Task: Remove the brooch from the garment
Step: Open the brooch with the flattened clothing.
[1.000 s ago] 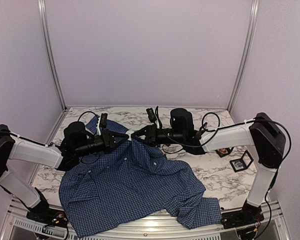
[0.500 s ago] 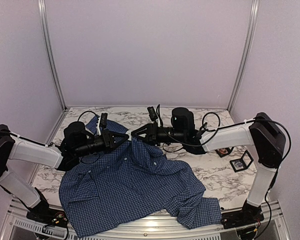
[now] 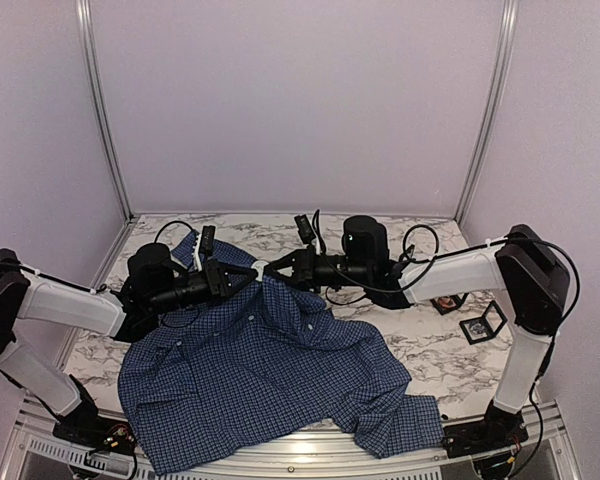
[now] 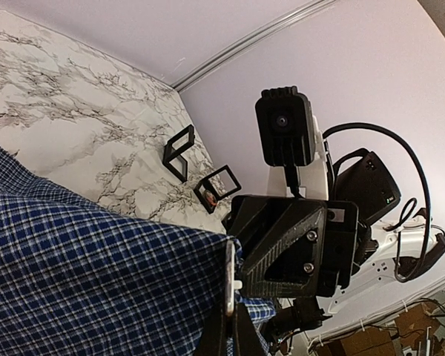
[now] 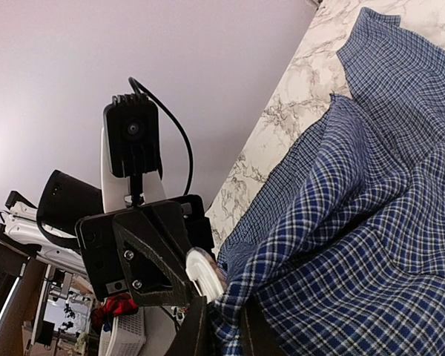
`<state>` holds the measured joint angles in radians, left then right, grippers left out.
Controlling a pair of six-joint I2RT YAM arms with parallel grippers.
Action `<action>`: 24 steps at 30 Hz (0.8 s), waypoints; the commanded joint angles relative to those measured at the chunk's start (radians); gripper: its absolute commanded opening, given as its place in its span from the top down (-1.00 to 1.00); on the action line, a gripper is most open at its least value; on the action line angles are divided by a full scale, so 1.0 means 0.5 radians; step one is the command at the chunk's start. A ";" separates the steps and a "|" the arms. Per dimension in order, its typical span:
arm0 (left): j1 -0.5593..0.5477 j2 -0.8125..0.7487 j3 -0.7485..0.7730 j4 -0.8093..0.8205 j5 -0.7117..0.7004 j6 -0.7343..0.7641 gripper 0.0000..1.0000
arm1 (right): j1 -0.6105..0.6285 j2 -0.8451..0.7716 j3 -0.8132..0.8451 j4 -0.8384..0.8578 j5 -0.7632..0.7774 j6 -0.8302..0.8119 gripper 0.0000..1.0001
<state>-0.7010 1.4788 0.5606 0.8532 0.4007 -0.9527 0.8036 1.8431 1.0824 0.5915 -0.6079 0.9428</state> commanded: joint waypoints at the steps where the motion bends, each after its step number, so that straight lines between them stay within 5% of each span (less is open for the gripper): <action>1: -0.006 -0.032 0.022 -0.020 0.012 0.094 1.00 | -0.009 0.037 0.065 0.019 -0.042 -0.012 0.76; 24: -0.064 -0.115 0.137 -0.250 0.004 0.308 1.00 | -0.009 0.029 0.160 -0.215 -0.065 -0.169 0.73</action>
<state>-0.7136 1.4517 0.5934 0.7376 0.3733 -0.8261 0.7979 1.8496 1.1152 0.5213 -0.6411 0.8898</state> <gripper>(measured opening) 0.017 0.136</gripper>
